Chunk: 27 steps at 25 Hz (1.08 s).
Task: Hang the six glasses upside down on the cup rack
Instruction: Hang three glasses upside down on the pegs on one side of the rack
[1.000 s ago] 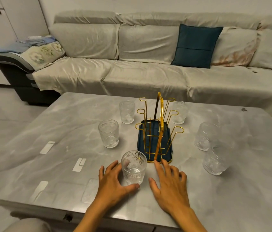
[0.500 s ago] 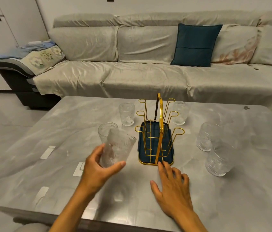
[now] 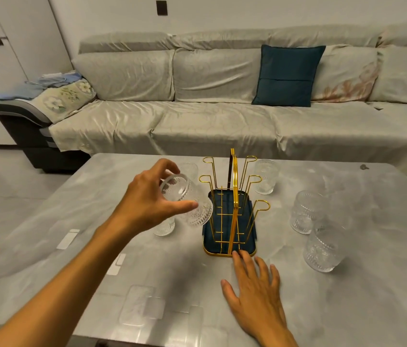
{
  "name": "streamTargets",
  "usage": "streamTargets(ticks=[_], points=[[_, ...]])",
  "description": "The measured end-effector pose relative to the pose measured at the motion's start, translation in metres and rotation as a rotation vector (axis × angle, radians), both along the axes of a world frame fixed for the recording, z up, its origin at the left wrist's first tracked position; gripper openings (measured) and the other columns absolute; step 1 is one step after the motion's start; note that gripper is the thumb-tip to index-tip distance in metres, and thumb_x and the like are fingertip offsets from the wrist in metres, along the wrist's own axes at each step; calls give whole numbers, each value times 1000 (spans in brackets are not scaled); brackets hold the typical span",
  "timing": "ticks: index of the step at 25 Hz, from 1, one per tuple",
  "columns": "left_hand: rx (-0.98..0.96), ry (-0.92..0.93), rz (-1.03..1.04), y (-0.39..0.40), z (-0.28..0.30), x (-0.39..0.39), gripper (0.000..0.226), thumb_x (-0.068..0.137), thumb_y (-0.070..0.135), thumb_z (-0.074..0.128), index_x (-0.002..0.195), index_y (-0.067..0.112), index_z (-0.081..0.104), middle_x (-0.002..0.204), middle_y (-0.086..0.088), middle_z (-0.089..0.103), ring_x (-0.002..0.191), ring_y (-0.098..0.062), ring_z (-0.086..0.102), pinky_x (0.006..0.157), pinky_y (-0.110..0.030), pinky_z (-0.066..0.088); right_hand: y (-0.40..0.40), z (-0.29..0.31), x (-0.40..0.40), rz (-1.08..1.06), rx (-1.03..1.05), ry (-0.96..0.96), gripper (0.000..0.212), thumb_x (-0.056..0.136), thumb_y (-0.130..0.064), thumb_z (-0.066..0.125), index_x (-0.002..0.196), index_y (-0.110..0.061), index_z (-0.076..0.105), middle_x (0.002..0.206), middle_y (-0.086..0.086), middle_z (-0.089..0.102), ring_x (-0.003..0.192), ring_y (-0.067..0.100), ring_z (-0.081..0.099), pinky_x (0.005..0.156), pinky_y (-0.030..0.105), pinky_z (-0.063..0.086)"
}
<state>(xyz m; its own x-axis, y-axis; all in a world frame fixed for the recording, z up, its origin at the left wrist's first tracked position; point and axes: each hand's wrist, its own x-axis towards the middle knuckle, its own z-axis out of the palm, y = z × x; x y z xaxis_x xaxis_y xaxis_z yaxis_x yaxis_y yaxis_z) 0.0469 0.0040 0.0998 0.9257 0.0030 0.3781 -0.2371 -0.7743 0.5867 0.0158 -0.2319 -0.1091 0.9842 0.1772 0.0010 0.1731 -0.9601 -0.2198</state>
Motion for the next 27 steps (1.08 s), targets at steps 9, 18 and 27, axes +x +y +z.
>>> streamTargets(ticks=[9, 18, 27], points=[[106, 61, -85, -18, -32, 32, 64, 55, 52, 87, 107, 39, 51, 102, 2, 61, 91, -15, 56, 66, -21, 47, 3, 7, 0, -4, -19, 48, 76, 79, -73, 2, 144, -39, -16, 160, -7, -5, 144, 23, -5, 110, 53, -11], [97, 163, -118, -21, -52, 43, 63, 64, 42, 86, 116, 31, 52, 116, -2, 65, 93, -16, 57, 66, -20, 49, 2, 8, -1, 2, -31, 56, 75, 80, -73, 2, 144, -39, -16, 160, -7, -5, 144, 23, -6, 111, 53, -11], [-670, -1, 474, 36, -129, 3, 53, 73, 18, 81, 117, 27, 53, 114, -1, 64, 107, -24, 60, 80, -32, 50, 3, 4, 1, -14, -50, 66, 76, 79, -74, 0, 143, -38, -19, 160, -8, -8, 144, 22, -7, 112, 53, -8]])
